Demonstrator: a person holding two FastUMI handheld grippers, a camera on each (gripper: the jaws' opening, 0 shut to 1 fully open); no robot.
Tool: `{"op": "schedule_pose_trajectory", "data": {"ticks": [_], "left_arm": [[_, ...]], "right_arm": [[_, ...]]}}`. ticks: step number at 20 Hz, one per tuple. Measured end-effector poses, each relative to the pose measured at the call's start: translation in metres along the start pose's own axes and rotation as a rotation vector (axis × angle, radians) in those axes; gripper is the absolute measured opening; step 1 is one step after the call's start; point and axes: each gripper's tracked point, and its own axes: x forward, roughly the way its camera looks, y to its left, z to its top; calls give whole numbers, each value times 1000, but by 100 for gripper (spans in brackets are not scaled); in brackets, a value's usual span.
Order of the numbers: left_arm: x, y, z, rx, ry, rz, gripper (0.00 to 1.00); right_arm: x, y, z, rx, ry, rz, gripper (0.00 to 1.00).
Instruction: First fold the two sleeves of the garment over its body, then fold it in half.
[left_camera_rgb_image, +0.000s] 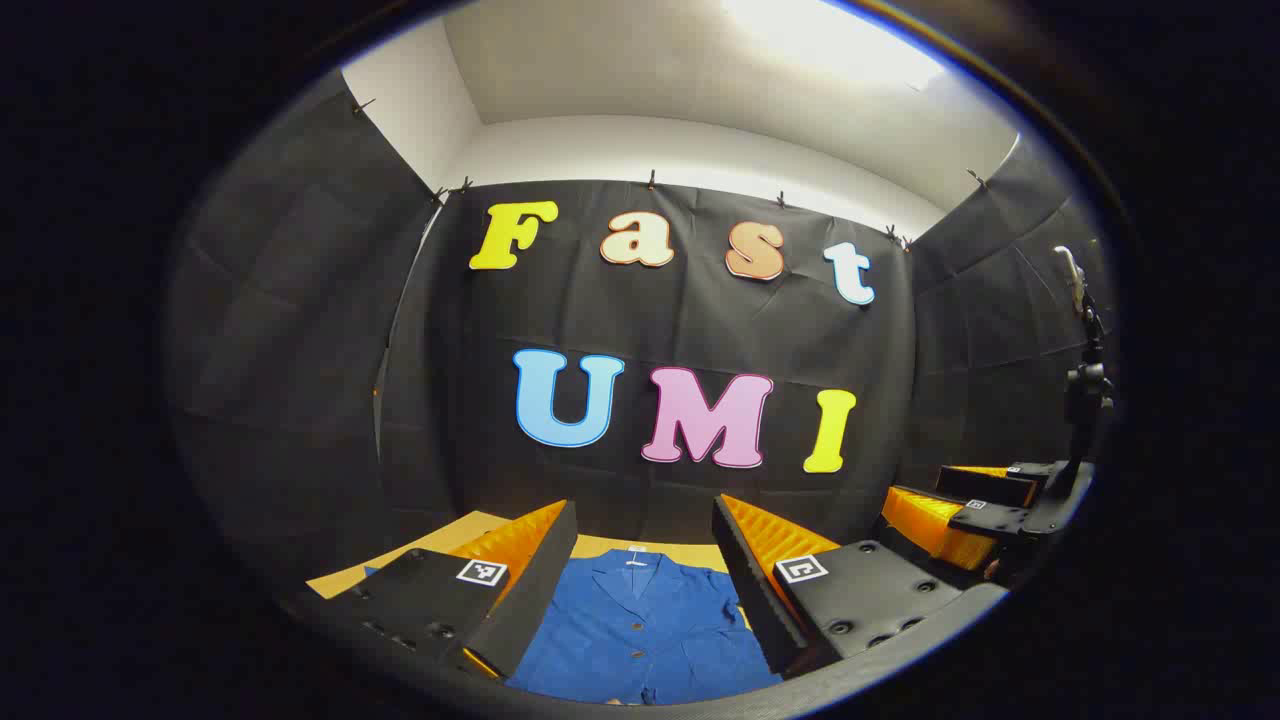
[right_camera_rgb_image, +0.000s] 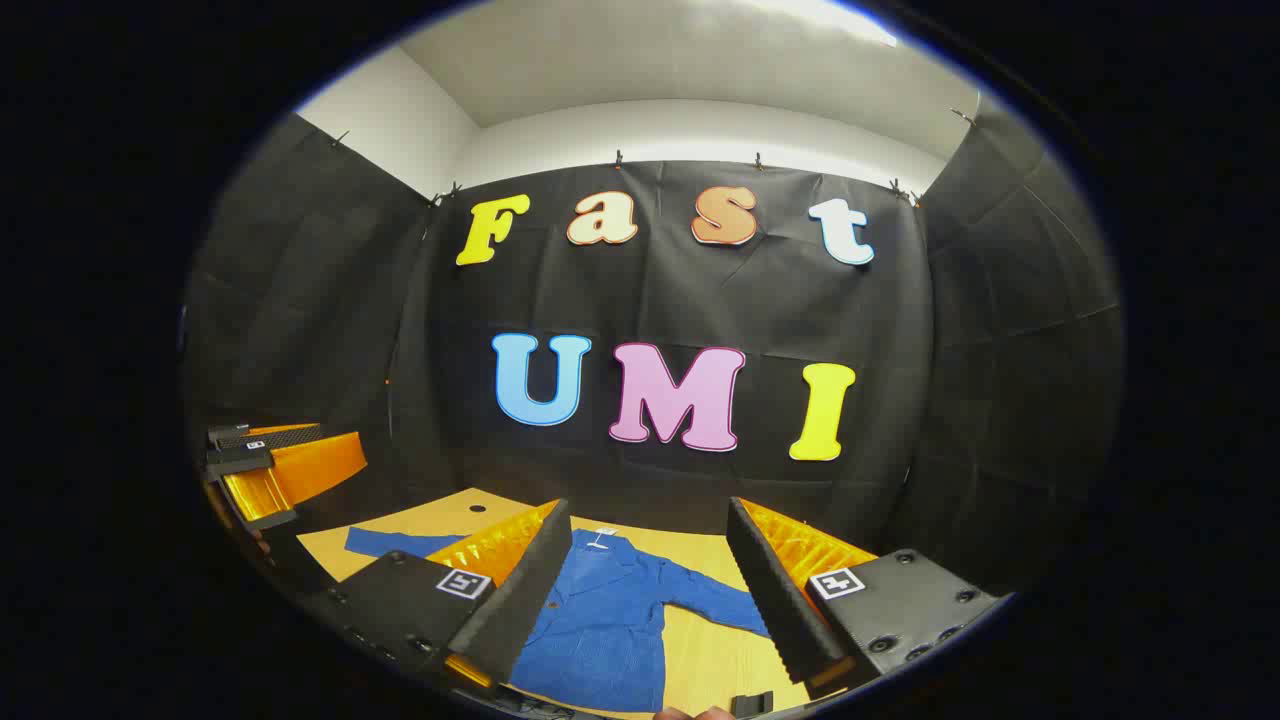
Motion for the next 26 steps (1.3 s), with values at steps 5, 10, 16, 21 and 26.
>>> {"op": "schedule_pose_trajectory", "data": {"ticks": [5,10,16,21,26], "left_arm": [[0,-3,1,-6,-10,-14,80],[-2,-7,0,-24,-7,-32,80],[1,-3,1,-45,-14,-32,80],[2,-3,1,-29,-11,-32,80],[2,0,9,5,-25,-28,80]], "right_arm": [[-2,-7,-1,3,1,-20,99],[-4,-12,0,-14,0,-33,99],[-6,-16,2,-27,-4,-49,99],[-3,-16,2,-28,2,-54,99],[-1,-10,4,-22,4,-48,99]]}}
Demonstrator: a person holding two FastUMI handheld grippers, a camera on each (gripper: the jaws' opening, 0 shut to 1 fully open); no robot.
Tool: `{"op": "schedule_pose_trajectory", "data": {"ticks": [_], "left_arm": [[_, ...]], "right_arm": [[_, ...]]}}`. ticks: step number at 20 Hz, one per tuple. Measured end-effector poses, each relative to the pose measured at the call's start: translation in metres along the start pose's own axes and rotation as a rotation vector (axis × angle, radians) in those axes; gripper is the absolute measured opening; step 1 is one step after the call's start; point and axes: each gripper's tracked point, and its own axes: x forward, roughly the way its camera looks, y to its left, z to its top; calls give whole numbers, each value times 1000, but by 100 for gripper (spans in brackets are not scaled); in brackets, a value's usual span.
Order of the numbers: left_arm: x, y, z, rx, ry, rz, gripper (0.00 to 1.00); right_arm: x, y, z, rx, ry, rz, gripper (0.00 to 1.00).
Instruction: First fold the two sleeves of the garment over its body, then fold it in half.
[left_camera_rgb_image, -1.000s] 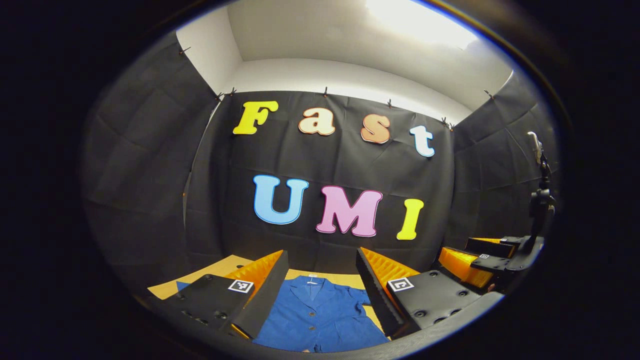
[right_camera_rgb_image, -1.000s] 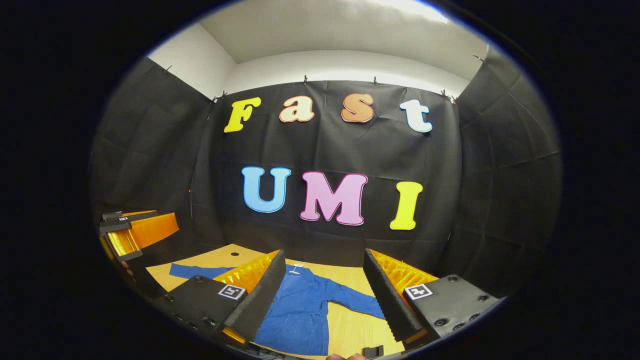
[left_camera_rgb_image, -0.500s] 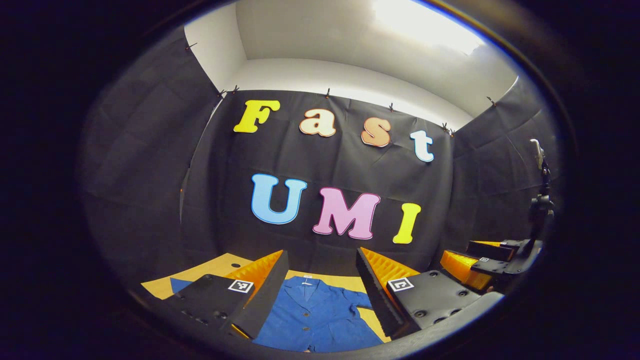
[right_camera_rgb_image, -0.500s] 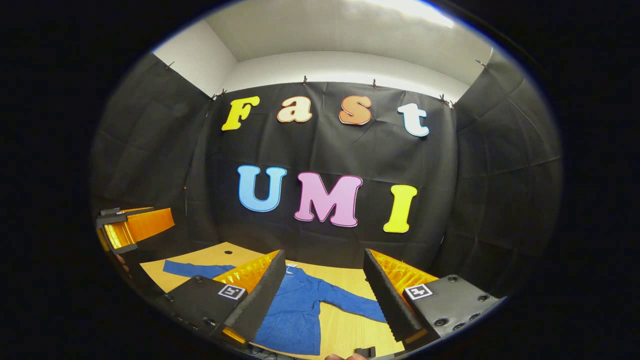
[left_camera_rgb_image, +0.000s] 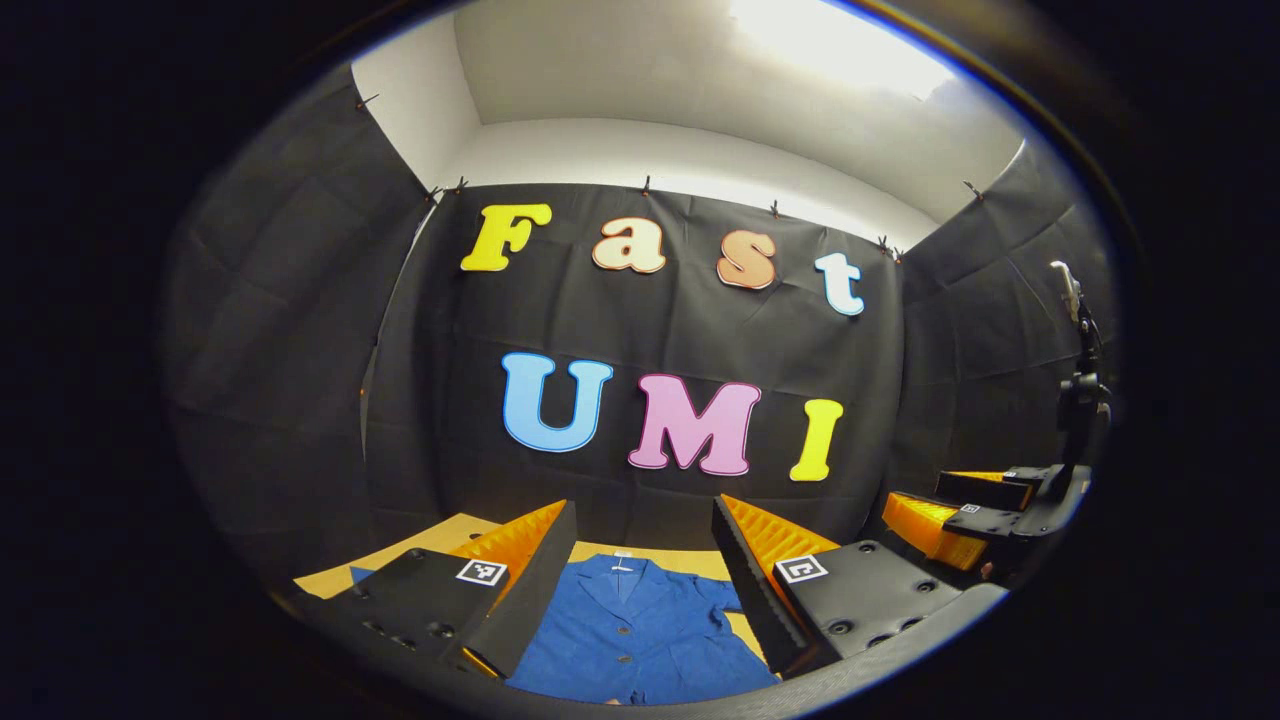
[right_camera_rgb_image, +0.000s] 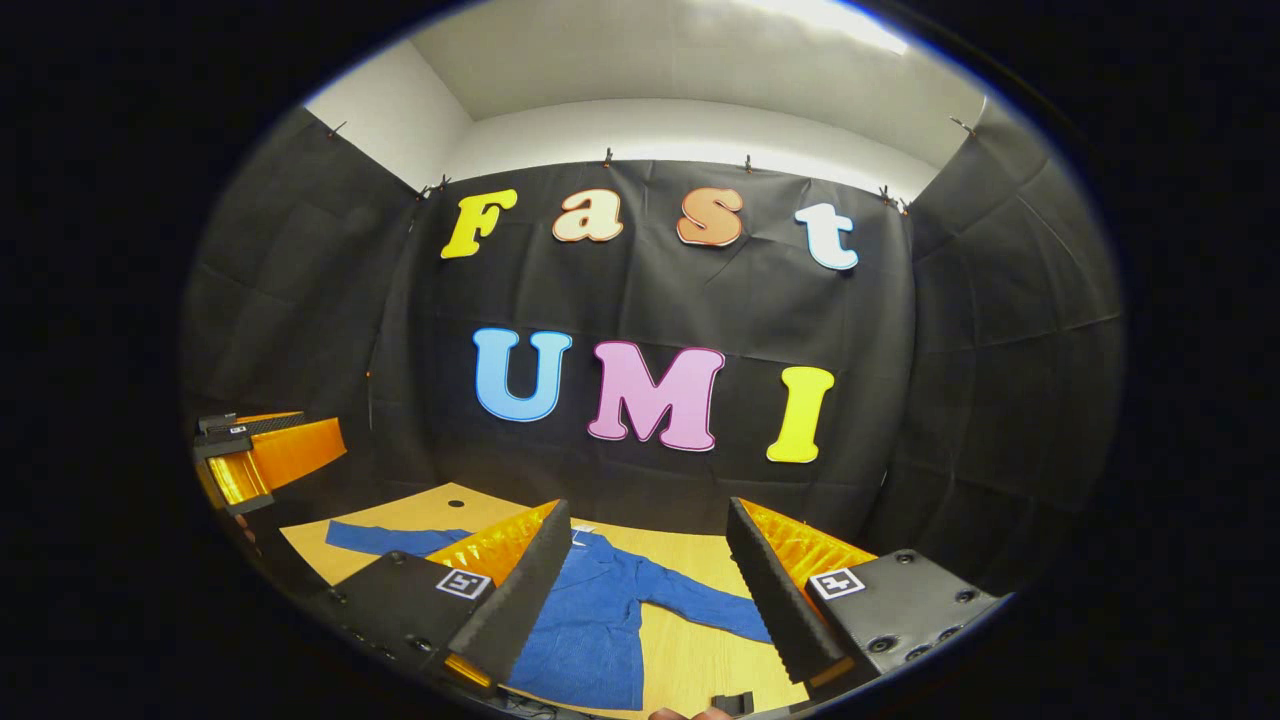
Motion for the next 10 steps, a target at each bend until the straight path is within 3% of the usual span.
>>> {"op": "schedule_pose_trajectory", "data": {"ticks": [10], "left_arm": [[2,8,-3,1,9,9,80]], "right_arm": [[3,-1,4,-15,-16,-15,99]]}}
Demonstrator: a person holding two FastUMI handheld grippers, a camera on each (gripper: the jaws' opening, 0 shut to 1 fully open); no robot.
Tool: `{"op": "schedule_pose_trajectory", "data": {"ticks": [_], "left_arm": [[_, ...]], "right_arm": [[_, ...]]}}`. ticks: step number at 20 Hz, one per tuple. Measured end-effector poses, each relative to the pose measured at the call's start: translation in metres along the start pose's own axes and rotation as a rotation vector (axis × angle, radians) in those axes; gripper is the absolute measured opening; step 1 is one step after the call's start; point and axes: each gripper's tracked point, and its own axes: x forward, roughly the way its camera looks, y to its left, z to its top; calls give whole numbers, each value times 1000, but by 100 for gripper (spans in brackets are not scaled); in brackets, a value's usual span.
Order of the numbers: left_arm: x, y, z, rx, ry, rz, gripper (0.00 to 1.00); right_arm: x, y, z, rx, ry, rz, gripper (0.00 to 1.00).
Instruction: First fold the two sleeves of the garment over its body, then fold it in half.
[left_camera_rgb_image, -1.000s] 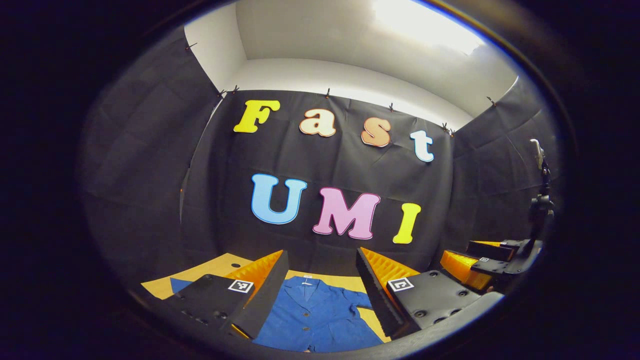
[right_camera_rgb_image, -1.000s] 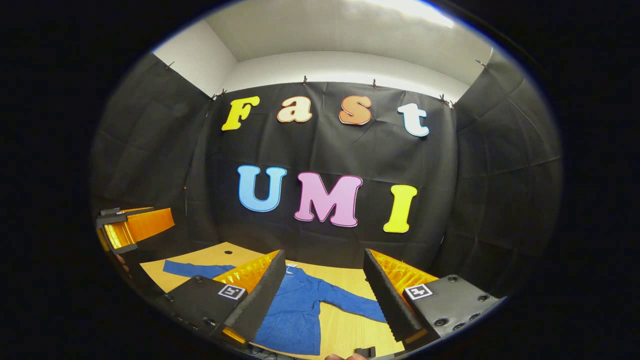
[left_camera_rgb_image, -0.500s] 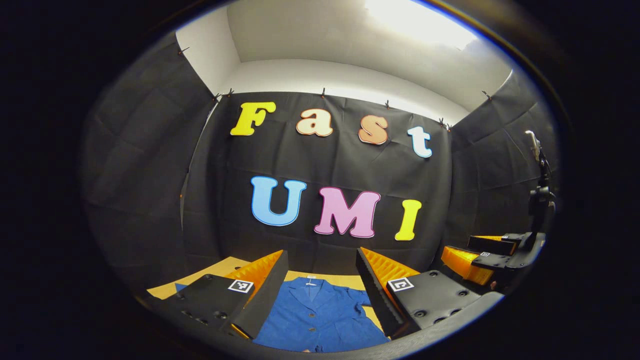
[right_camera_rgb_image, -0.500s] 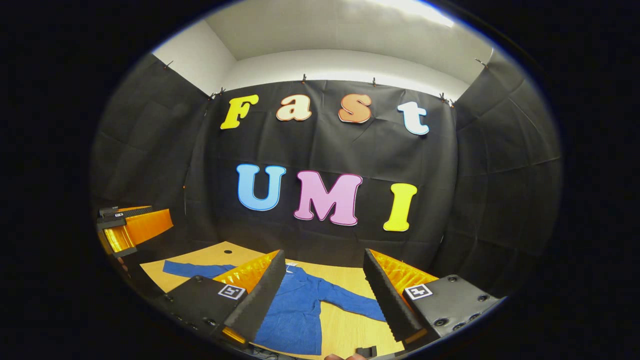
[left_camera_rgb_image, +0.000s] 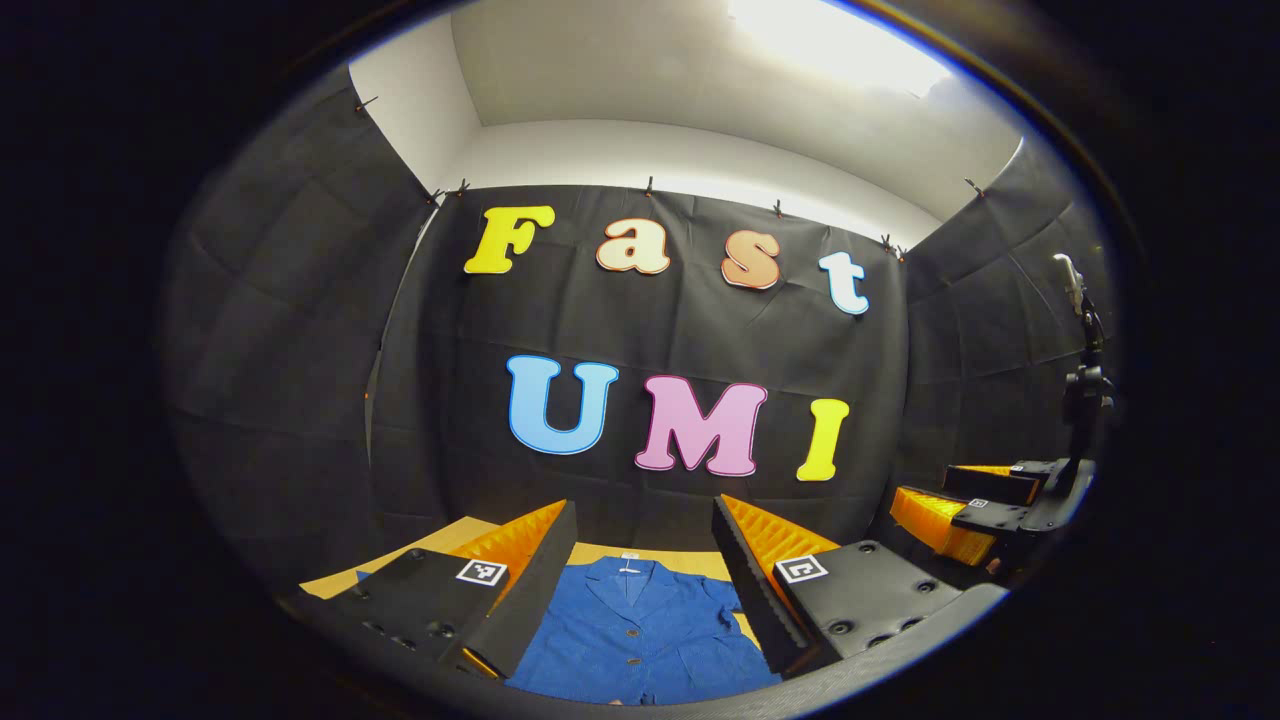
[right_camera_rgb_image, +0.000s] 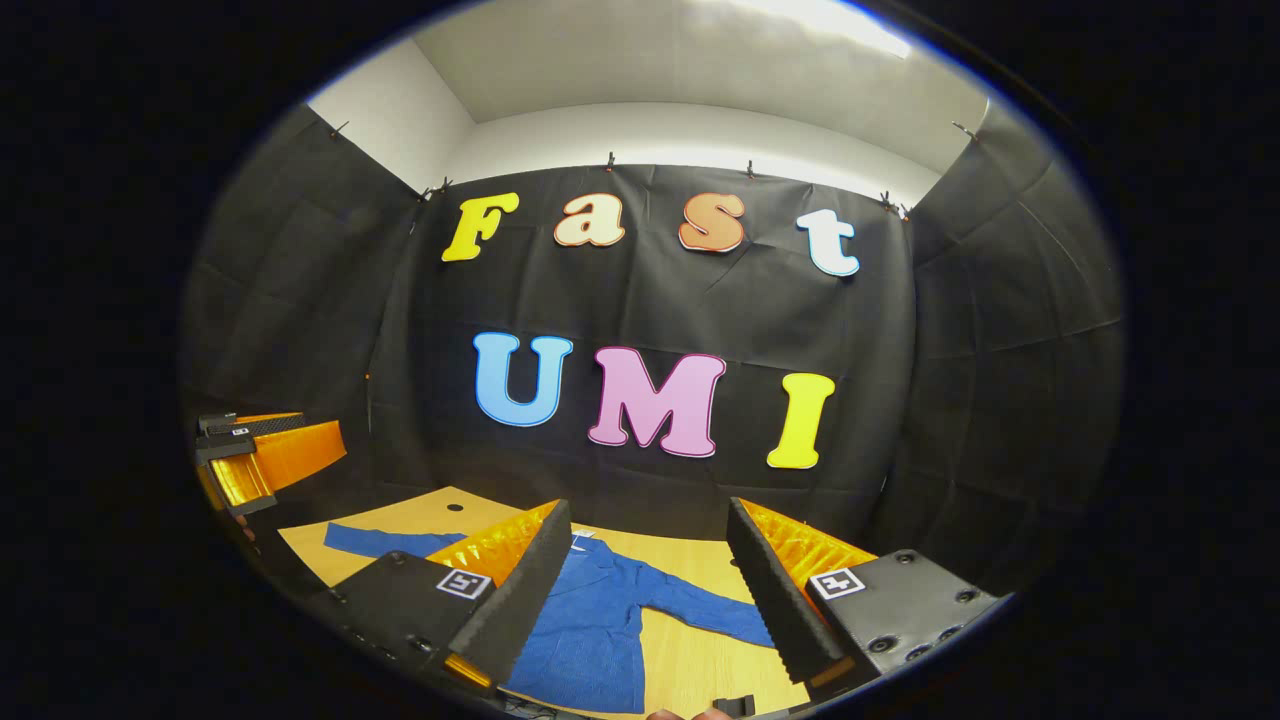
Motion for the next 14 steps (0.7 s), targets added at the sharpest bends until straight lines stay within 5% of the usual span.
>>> {"op": "schedule_pose_trajectory", "data": {"ticks": [11,13,14], "left_arm": [[-1,17,-1,1,11,28,80],[-2,21,-3,1,20,38,80],[-1,21,-4,-2,22,39,80]], "right_arm": [[13,-43,13,-43,-73,-118,92],[15,-57,20,-67,-114,-160,99],[15,-63,19,-83,-123,-176,92]]}}
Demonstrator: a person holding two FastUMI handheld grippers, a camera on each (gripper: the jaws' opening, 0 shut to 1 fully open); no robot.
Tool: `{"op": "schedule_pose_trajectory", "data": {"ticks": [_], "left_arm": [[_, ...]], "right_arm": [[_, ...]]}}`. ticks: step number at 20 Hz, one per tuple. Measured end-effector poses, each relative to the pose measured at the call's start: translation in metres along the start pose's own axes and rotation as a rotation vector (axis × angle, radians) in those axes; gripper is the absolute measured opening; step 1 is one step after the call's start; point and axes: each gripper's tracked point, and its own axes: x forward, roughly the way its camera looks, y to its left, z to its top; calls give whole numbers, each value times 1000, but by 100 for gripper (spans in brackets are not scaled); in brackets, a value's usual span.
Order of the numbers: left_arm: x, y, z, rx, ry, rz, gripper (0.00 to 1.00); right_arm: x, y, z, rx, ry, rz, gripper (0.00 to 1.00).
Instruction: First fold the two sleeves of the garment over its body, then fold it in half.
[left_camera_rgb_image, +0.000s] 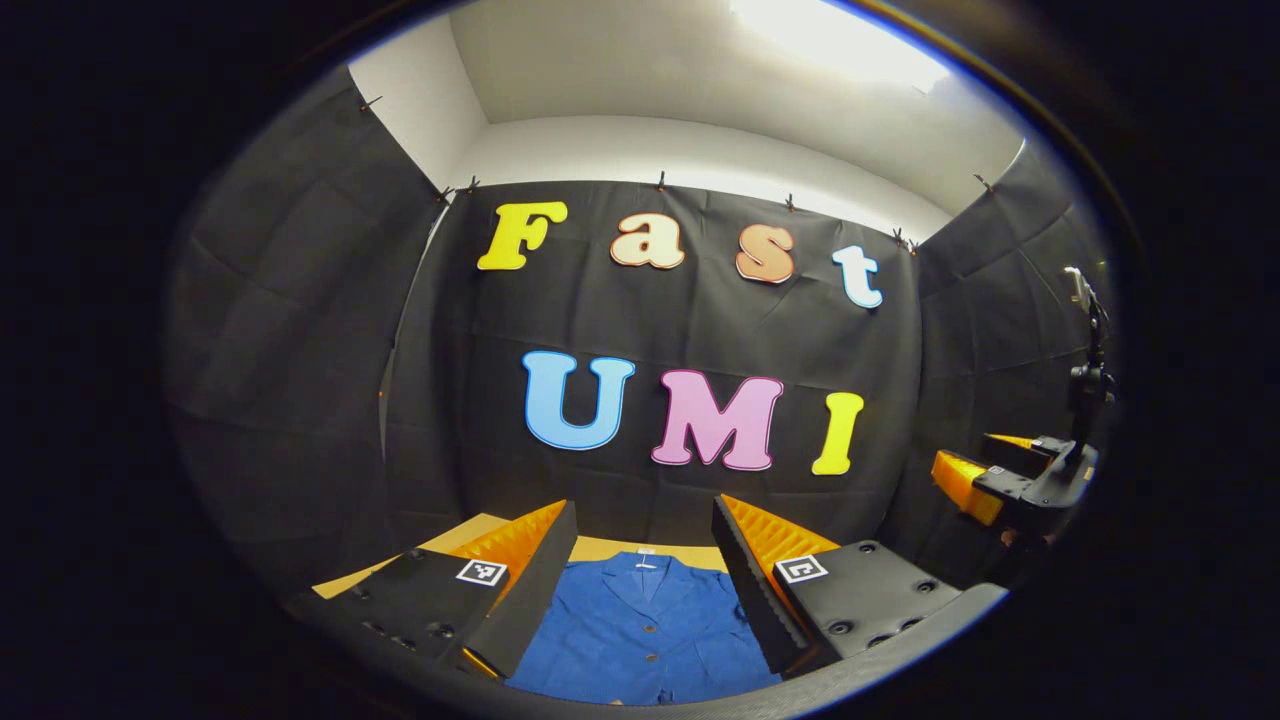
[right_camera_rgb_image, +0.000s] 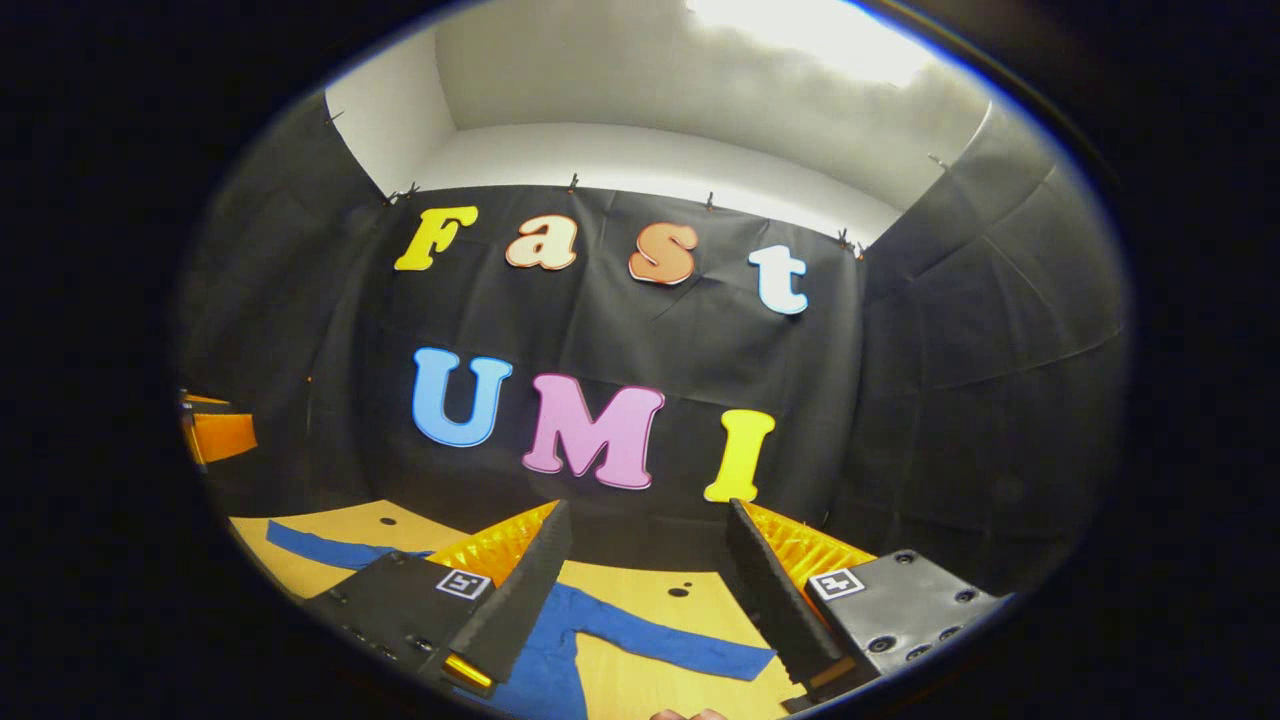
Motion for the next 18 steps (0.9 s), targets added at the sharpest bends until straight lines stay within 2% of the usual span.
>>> {"op": "schedule_pose_trajectory", "data": {"ticks": [2,3,10,16,18], "left_arm": [[3,-3,0,-12,0,-8,80],[5,-5,-2,-22,-3,-15,80],[39,-20,-16,-25,20,-24,79],[88,-41,-3,-31,20,-64,80],[107,-49,1,-11,17,-79,80]], "right_arm": [[4,-6,-6,-15,5,-17,93],[5,-8,-9,-6,14,-21,99],[23,-18,-45,31,88,-17,99],[60,-74,-130,35,288,-121,99],[74,-96,-146,12,294,-161,99]]}}
